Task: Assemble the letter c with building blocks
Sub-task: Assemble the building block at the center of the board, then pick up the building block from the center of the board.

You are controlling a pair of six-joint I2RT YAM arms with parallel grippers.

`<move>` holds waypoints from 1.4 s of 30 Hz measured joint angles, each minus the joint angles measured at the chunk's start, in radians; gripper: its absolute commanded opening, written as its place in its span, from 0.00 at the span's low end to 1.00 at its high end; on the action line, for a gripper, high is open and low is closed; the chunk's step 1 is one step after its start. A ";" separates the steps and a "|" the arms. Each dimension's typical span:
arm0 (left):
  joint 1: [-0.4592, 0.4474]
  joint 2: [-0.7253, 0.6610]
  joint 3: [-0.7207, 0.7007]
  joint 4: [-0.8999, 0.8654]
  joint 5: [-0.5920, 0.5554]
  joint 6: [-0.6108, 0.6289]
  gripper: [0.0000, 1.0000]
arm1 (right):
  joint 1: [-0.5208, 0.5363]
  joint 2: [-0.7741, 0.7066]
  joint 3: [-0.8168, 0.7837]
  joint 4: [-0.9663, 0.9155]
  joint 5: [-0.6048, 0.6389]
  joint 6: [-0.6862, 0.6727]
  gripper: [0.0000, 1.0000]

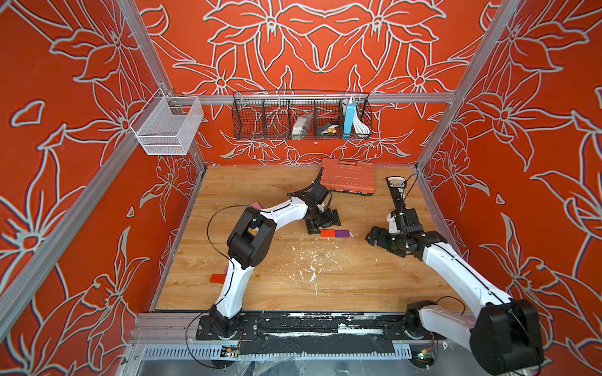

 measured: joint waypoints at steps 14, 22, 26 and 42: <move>0.237 -0.406 -0.303 -0.108 -0.156 0.090 0.98 | 0.000 -0.017 0.000 0.000 -0.025 -0.022 0.98; 0.488 -0.515 -0.430 -0.220 -0.246 0.143 0.98 | 0.000 -0.030 0.000 0.000 -0.070 -0.034 0.98; 0.567 -0.520 -0.466 -0.237 -0.256 0.171 0.98 | 0.000 -0.033 0.000 0.001 -0.086 -0.034 0.98; 0.727 -0.481 -0.502 -0.216 -0.265 0.314 0.98 | 0.000 -0.069 0.000 0.000 -0.093 -0.033 0.98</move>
